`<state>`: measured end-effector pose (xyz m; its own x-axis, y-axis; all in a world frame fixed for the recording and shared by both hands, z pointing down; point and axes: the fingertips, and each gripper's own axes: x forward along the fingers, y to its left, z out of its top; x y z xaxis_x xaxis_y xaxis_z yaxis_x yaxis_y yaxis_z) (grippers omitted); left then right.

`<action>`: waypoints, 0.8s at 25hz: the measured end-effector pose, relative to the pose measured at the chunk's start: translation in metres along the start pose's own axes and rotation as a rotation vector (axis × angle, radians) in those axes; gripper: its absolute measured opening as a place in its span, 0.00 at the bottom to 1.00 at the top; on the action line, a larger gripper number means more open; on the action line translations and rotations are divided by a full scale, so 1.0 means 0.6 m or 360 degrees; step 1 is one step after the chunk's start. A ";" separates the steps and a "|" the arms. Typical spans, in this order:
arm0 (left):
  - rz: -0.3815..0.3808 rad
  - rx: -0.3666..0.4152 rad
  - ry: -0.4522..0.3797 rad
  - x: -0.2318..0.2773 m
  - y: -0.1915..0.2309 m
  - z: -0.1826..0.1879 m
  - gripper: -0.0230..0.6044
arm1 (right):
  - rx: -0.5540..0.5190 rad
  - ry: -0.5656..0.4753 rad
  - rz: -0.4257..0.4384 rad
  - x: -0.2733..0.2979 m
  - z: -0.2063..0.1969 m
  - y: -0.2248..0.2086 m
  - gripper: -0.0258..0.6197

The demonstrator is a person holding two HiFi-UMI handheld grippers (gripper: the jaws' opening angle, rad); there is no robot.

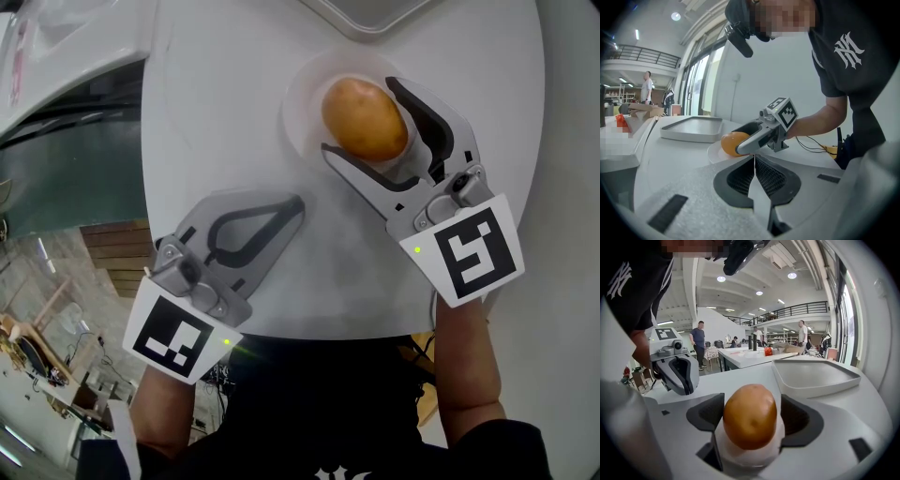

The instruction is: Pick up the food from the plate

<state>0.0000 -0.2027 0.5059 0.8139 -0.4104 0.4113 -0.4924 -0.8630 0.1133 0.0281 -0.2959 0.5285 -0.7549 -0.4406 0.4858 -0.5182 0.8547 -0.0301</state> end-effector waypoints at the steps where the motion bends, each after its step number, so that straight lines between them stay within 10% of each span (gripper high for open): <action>1: -0.0003 0.0001 0.0001 0.000 0.000 -0.001 0.05 | 0.0016 0.0005 0.0002 0.001 -0.003 0.000 0.59; 20: 0.0175 -0.0032 -0.0074 -0.053 0.002 0.053 0.05 | -0.0086 -0.0117 -0.0028 -0.082 0.071 0.049 0.57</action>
<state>-0.0165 -0.2001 0.4640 0.7678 -0.5157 0.3801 -0.5850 -0.8063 0.0879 0.0329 -0.2609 0.4668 -0.7743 -0.4728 0.4206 -0.5108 0.8593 0.0257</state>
